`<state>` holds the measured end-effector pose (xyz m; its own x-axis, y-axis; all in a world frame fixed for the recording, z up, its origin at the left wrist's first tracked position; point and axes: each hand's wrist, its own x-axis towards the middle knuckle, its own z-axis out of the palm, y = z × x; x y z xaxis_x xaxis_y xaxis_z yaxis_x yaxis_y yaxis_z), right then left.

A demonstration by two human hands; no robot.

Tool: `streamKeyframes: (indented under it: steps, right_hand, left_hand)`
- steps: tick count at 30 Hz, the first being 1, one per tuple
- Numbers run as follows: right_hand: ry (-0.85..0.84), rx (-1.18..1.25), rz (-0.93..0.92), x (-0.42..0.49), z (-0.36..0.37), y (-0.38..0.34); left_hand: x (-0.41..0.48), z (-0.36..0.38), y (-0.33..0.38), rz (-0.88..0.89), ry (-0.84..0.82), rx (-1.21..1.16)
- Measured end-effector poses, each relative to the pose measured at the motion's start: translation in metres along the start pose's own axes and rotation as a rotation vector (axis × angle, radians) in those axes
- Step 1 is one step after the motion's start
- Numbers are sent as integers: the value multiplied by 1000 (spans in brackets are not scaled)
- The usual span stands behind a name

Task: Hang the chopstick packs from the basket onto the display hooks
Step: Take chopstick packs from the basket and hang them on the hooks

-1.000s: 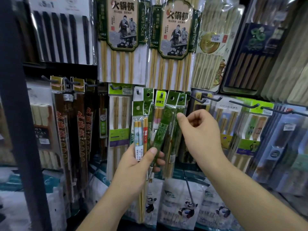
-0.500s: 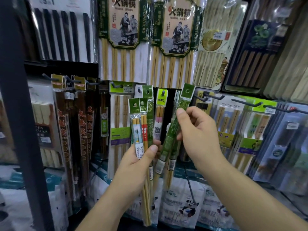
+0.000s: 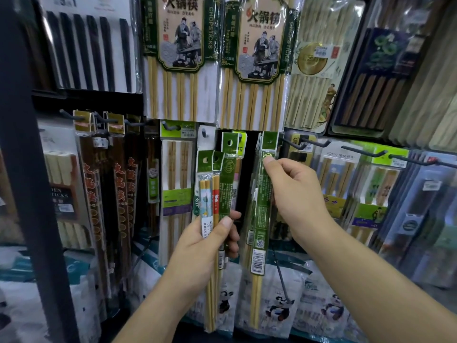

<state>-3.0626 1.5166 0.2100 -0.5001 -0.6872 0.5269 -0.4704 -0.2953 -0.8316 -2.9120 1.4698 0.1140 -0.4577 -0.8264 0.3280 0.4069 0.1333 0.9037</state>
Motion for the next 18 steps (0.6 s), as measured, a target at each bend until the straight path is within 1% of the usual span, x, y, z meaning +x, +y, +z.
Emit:
streamKeyframes:
  steps: [4, 11, 18]
  right_hand:
    - [19, -9, 43, -2, 1, -2]
    - [29, 0, 46, -1, -1, 3]
    - [43, 17, 63, 2, 0, 2]
  left_hand:
    - [1, -1, -2, 24, 4, 5]
    - [0, -2, -3, 34, -5, -1]
    - [0, -2, -3, 3, 21, -22]
